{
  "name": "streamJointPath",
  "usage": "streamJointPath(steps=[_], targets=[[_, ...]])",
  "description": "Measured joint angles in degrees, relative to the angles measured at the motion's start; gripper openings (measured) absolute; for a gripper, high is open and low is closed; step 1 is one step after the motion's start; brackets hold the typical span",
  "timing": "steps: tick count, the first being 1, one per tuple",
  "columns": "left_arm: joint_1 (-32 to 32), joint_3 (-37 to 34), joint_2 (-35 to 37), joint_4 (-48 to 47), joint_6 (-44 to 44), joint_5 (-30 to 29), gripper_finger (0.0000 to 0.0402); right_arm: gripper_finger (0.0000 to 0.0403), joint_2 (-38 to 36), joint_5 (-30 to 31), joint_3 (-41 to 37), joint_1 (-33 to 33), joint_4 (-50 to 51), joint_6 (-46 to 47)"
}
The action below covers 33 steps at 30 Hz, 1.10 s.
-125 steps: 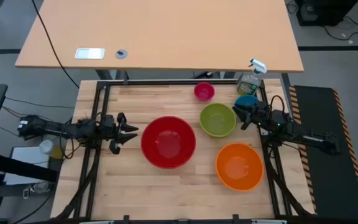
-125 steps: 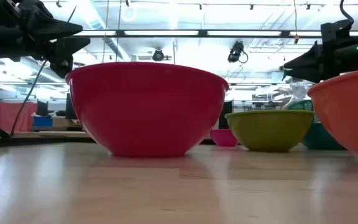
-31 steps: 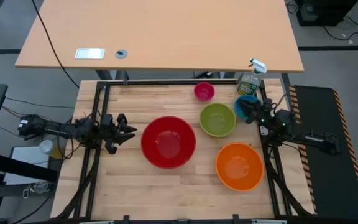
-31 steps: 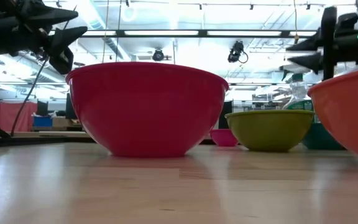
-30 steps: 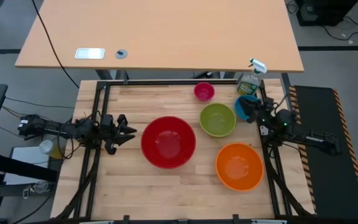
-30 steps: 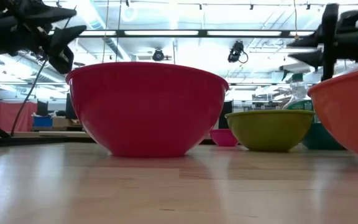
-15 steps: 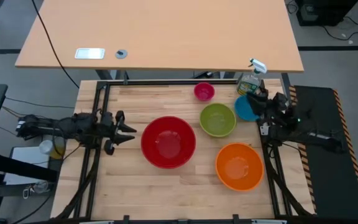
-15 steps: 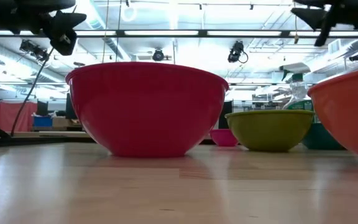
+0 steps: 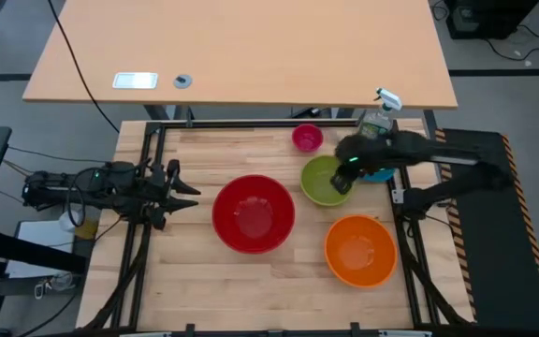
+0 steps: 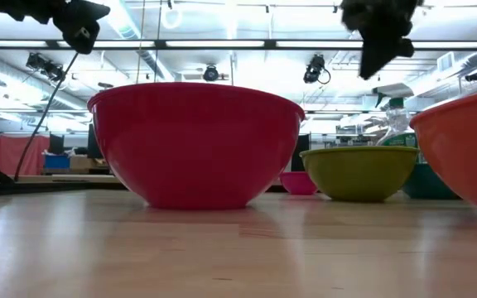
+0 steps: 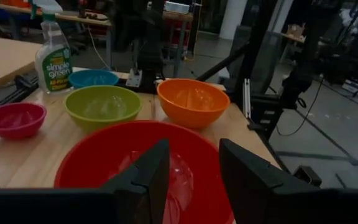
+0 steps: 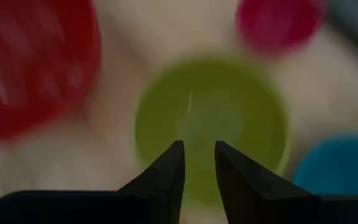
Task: Nest bowls inside each other
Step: Stack the orange bowl on top of the red bowl
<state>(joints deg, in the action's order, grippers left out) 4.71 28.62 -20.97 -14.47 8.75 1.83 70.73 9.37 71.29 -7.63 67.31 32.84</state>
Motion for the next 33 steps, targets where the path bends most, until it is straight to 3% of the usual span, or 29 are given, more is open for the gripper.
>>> streamJointPath(steps=[6, 13, 25, 33], targets=[[-0.04, 0.0, -0.02, 0.83, -3.77, -1.73, 0.0141, 0.0098, 16.62, -3.71, 11.78, 5.46, 22.37, 3.54], [-0.04, 0.0, -0.02, 1.04, -4.04, -2.38, 0.0141, 0.0114, 23.31, -9.55, 12.81, 11.22, 22.86, 7.32], [-0.04, 0.0, -0.02, 0.43, -0.72, -2.39, 0.0141, 0.024, 21.66, -6.86, 5.06, 24.41, 22.66, 16.74], [0.0, 0.0, 0.0, -0.05, 0.22, -2.4, 0.0141, 0.0233, 16.58, -6.84, -4.49, 26.9, 19.93, 23.22]])
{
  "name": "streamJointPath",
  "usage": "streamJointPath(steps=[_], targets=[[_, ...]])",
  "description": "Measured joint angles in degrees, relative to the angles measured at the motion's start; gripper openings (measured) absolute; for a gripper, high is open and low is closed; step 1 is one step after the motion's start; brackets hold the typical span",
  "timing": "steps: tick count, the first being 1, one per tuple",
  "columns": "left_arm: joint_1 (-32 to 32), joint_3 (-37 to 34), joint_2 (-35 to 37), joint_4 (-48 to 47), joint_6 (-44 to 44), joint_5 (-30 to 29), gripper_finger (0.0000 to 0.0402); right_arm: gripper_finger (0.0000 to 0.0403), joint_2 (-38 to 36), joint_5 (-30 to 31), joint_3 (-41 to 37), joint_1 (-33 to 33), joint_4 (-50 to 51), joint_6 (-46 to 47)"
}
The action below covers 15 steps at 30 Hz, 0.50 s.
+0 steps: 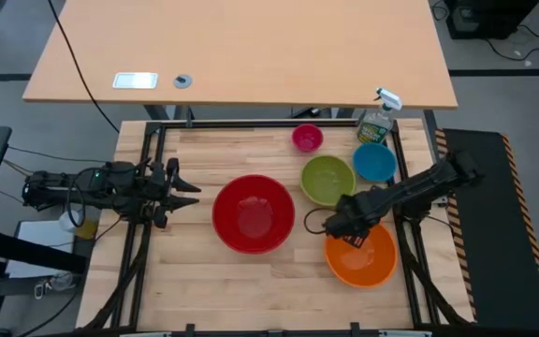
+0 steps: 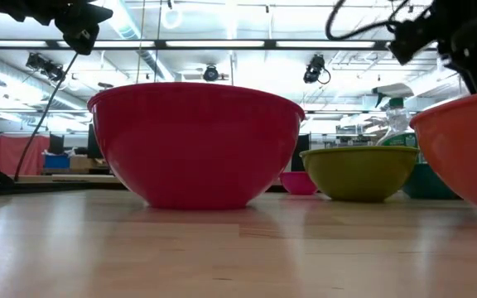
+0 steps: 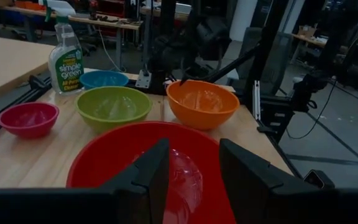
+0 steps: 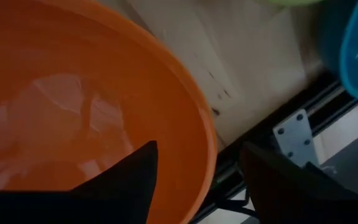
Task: Nest bowls inside each other
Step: Stack the orange bowl on top of the red bowl
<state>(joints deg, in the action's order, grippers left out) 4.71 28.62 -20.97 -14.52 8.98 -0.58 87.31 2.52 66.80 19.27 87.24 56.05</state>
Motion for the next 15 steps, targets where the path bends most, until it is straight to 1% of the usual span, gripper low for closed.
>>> streamJointPath(steps=[8, 15], targets=[[0.0, 0.02, -0.02, -1.99, 0.7, 0.02, 0.0141, 0.0209, -5.92, -1.53, -8.77, -2.35, -8.16, 2.6], [0.0, 0.02, -0.58, -2.07, -0.38, 0.01, 0.0141, 0.0195, -6.14, -1.55, -13.35, -2.98, -13.14, 2.13]])
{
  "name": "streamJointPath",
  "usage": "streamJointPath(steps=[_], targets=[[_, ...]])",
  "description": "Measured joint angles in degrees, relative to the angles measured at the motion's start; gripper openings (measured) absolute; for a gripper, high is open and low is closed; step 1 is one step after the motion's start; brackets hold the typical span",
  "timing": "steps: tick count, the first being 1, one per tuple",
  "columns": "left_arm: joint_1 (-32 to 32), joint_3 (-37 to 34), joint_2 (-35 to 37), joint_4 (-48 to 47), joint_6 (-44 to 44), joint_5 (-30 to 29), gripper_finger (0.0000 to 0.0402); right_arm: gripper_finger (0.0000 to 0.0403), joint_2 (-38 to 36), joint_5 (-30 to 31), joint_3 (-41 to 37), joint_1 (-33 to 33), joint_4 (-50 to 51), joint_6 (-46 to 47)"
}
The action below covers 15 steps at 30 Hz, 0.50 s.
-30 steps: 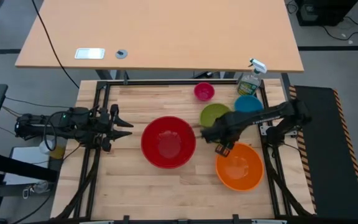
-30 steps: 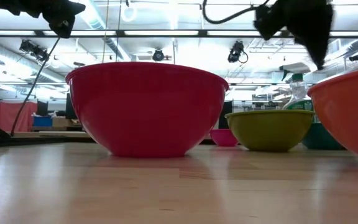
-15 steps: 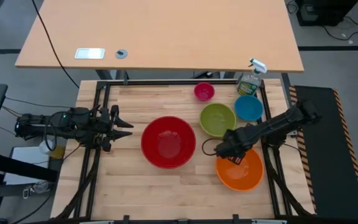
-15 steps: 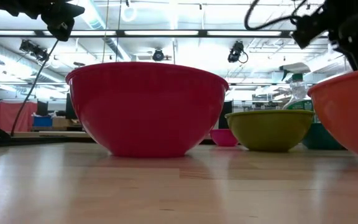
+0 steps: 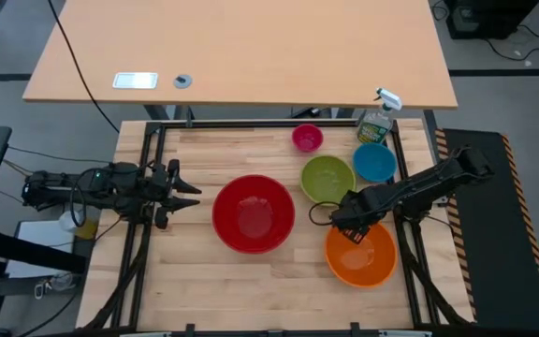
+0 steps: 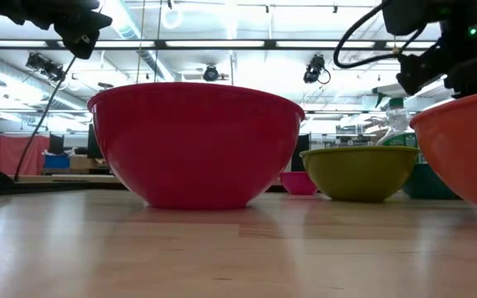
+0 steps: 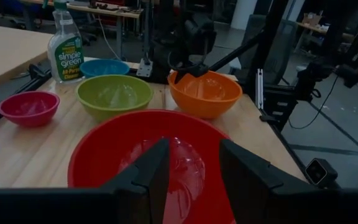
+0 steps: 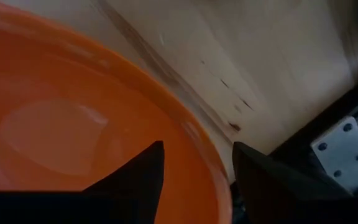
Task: Nest bowls inside each other
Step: Stack the orange bowl on top of the red bowl
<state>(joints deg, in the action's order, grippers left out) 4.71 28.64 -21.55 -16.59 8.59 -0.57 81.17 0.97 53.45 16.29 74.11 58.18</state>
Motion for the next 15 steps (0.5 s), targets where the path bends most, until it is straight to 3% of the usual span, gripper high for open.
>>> streamJointPath(steps=[7, 13, 15], targets=[[0.12, -0.09, -3.35, 3.46, -1.86, -0.01, 0.0141, 0.0133, 0.29, -0.58, -2.3, 0.2, -3.21, -1.02], [1.88, -8.85, -4.86, 20.61, -5.06, 0.03, 0.0141, 0.0045, 0.08, -3.88, -2.25, 0.02, -3.73, -2.68], [1.88, -10.23, -4.73, 23.39, -5.63, -0.01, 0.0141, 0.004, -0.53, -4.81, -2.28, -0.02, -3.74, -2.56]])
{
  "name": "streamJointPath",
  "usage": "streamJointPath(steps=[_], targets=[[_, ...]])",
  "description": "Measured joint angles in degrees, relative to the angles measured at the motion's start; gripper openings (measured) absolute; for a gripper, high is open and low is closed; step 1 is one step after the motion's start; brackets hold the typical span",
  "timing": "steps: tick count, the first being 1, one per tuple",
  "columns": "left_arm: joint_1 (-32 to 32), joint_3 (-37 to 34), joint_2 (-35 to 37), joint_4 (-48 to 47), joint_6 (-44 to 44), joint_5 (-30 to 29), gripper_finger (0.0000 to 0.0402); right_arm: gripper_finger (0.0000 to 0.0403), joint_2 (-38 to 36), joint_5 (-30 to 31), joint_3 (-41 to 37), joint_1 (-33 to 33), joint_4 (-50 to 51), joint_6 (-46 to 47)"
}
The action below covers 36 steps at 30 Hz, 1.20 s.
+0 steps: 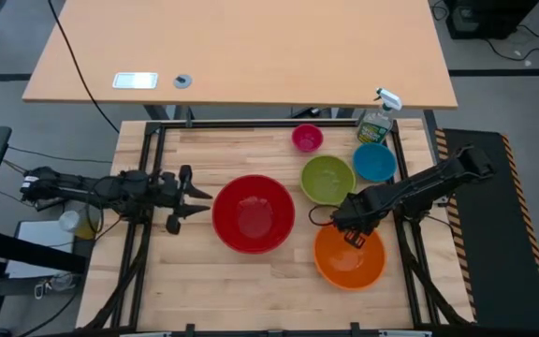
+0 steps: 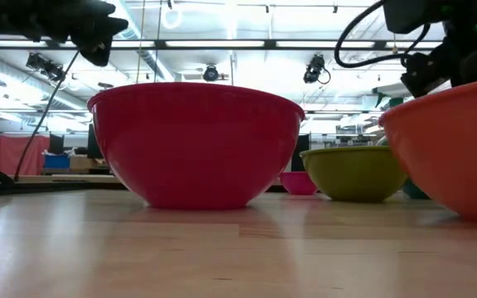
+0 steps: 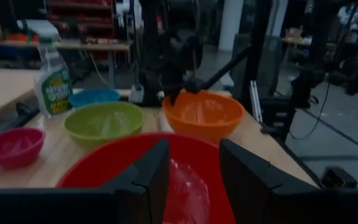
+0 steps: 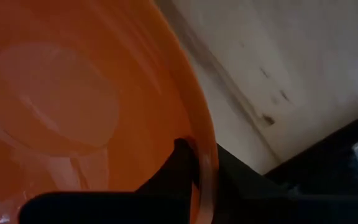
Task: Nest bowls inside each other
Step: Stack the orange bowl on top of the red bowl
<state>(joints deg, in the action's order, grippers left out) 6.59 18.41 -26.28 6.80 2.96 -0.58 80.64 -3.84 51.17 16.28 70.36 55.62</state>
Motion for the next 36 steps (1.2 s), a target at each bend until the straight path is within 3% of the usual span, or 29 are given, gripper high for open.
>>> streamJointPath(steps=[7, 15, 22, 31, 36], targets=[[-0.02, 0.44, 0.67, -1.67, -0.95, 0.0, 0.0141, 0.0025, -4.44, -1.37, 2.18, 0.22, -0.41, 3.99], [-0.04, 0.44, 2.48, -2.18, -1.33, -1.36, 0.0141, 0.0022, -7.98, 3.92, 9.41, 0.21, 5.43, 7.86], [-0.04, 0.44, 8.03, -4.94, -1.58, -1.38, 0.0141, 0.0022, -8.28, 5.53, 15.0, 0.24, 5.3, 5.77], [-0.04, 0.46, 12.17, -9.59, 0.42, -5.47, 0.0145, 0.0031, -8.06, 13.19, 22.95, -1.7, -4.84, 4.15], [-0.04, 0.46, 10.92, -9.96, 0.68, -9.82, 0.0176, 0.0032, -4.45, 15.07, 24.29, -6.38, -14.6, 0.58]])
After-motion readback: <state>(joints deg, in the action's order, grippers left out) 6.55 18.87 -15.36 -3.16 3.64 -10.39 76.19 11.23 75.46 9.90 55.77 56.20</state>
